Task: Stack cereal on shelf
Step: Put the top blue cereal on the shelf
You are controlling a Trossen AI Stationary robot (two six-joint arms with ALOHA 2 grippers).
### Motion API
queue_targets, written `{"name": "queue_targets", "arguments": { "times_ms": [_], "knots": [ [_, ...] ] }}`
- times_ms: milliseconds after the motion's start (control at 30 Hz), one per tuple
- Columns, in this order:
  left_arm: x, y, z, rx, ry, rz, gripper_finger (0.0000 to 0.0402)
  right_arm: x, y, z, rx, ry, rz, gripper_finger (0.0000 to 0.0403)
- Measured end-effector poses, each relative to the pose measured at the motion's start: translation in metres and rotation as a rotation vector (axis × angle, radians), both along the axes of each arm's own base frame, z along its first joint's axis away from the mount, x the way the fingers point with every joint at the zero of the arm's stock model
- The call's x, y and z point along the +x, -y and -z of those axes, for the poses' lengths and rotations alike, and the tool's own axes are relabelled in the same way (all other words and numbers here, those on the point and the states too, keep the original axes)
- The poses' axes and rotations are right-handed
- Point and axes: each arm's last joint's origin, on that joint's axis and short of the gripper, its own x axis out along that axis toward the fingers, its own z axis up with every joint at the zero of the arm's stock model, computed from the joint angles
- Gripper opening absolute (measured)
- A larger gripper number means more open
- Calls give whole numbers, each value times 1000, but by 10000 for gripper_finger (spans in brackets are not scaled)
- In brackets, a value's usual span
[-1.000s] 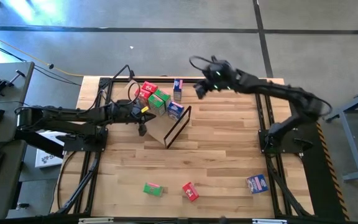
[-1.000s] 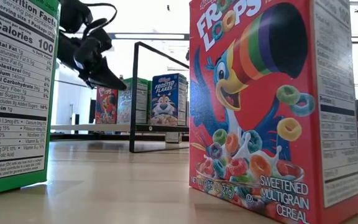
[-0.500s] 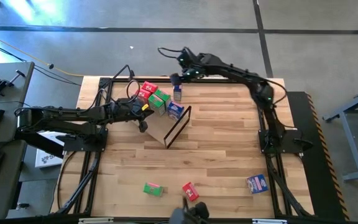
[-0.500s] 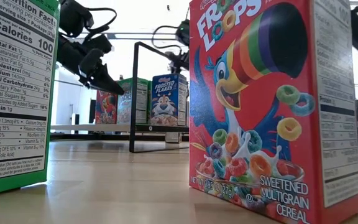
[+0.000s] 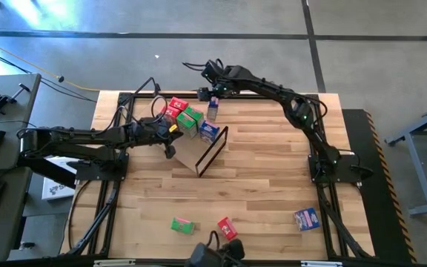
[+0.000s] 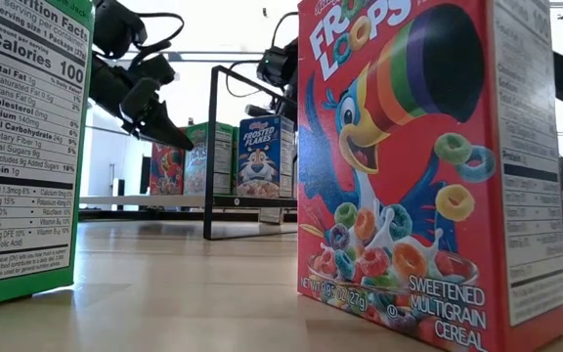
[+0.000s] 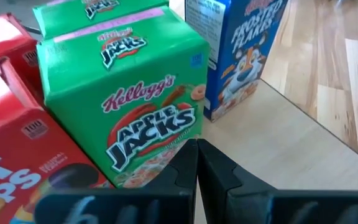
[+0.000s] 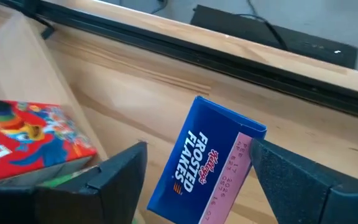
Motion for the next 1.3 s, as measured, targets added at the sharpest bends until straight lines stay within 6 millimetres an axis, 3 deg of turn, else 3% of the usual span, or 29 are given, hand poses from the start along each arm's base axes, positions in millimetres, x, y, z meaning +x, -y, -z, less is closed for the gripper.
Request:
{"name": "queue_targets", "arguments": {
  "times_ms": [367, 500, 667, 900, 1300],
  "knots": [
    [2, 6, 0, 8, -4, 35, 0, 3, -2, -6, -50, -7, -1, 288],
    [2, 6, 0, 8, -4, 36, 0, 5, -10, -17, -88, 8, -4, 288],
    [2, 6, 0, 8, -4, 37, 0, 6, -18, -16, -80, -17, 3, 288],
    [2, 9, 1, 6, -9, 53, 0, 6, -19, -9, -100, -64, 90, 288],
    [3, 12, 0, 8, -5, 67, 0, 18, -16, 16, -57, -55, 92, 288]
  ]
}}
